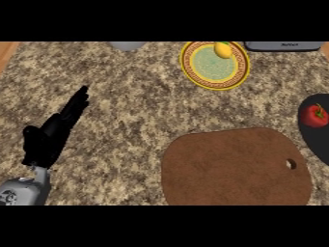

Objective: Pick the bell pepper from the cutting board and place it in the pan

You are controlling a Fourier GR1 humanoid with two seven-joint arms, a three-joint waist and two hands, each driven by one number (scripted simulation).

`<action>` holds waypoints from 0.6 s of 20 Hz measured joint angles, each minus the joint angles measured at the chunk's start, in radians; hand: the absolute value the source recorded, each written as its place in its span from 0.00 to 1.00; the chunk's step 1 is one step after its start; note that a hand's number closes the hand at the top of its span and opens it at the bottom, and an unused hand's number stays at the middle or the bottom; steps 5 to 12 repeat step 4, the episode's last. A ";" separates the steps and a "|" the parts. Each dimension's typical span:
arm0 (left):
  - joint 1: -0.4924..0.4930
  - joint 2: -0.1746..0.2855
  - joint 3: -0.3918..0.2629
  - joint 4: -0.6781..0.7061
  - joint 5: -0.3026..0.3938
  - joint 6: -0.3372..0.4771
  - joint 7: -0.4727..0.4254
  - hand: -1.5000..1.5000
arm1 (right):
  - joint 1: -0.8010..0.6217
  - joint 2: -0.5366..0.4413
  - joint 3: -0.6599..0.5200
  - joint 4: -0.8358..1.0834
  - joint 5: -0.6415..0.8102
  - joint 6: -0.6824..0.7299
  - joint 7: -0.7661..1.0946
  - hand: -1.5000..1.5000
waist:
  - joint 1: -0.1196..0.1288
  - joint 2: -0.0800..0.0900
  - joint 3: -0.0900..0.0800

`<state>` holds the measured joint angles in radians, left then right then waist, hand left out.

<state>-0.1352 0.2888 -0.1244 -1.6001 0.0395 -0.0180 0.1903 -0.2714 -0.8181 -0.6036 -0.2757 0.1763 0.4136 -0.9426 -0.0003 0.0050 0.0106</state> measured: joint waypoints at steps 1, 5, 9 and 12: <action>0.004 0.000 0.002 0.001 0.002 -0.001 -0.002 0.50 | 0.015 0.004 0.002 -0.010 -0.004 0.000 -0.004 0.00 | -0.002 -0.001 0.000; 0.015 -0.002 0.002 0.002 -0.001 -0.001 -0.012 0.50 | 0.058 0.022 0.009 -0.034 -0.014 -0.008 -0.020 0.00 | -0.005 -0.001 0.000; 0.015 -0.002 0.002 0.002 -0.001 -0.001 -0.012 0.50 | 0.058 0.022 0.009 -0.034 -0.014 -0.008 -0.020 0.00 | -0.005 -0.001 0.000; 0.015 -0.002 0.002 0.002 -0.001 -0.001 -0.012 0.50 | 0.058 0.022 0.009 -0.034 -0.014 -0.008 -0.020 0.00 | -0.005 -0.001 0.000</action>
